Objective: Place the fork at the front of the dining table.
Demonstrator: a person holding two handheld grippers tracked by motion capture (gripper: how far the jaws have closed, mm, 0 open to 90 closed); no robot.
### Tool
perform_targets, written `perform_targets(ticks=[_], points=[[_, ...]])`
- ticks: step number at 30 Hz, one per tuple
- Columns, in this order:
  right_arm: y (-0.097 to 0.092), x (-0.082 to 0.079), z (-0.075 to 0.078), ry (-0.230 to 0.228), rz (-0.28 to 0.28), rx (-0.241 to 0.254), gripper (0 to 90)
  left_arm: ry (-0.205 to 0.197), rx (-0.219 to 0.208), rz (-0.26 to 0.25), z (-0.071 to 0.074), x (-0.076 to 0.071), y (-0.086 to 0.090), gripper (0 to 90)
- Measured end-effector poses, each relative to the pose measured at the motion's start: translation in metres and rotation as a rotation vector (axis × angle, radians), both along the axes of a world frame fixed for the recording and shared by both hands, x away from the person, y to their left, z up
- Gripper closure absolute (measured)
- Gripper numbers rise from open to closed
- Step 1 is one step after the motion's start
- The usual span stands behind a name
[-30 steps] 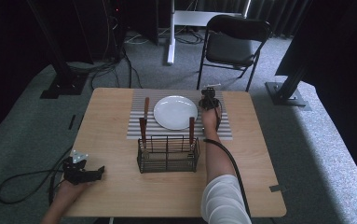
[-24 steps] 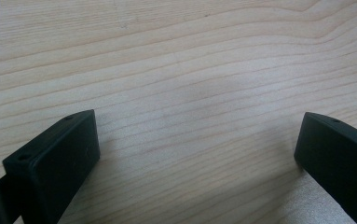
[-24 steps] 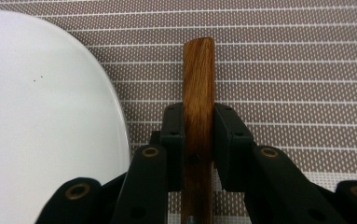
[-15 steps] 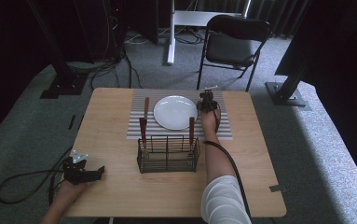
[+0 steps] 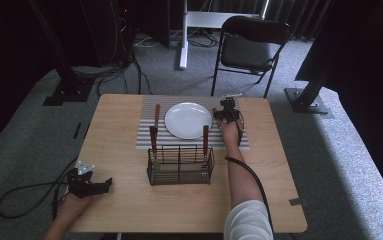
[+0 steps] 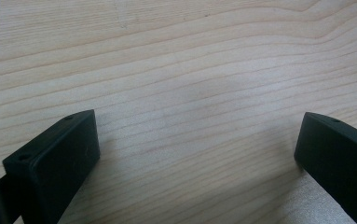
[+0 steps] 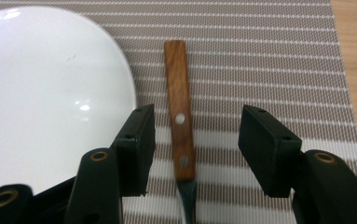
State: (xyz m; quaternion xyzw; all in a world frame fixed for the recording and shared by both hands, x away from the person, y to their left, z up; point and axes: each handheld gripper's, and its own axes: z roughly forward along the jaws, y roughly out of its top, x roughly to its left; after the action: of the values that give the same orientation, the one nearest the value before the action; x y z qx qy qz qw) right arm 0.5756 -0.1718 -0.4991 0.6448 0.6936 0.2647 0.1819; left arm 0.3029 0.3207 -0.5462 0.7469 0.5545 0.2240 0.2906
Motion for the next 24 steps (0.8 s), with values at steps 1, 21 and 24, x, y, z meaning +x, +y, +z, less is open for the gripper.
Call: perform_targets(ticks=[1, 21, 24], points=[[-0.001, -0.003, 0.000, 0.002, 0.006, 0.002, 45.0, 0.001, 0.000, -0.001, 0.000, 0.000, 0.000, 0.0], [-0.021, -0.082, -0.004, -0.011, 0.054, 0.074, 22.5, 0.000, 0.000, 0.000, 0.000, 0.000, 0.000, 0.0], [-0.020, -0.092, -0.008, -0.003, 0.073, 0.083, 22.6, 0.000, 0.000, 0.000, 0.000, 0.000, 0.000, 0.0]])
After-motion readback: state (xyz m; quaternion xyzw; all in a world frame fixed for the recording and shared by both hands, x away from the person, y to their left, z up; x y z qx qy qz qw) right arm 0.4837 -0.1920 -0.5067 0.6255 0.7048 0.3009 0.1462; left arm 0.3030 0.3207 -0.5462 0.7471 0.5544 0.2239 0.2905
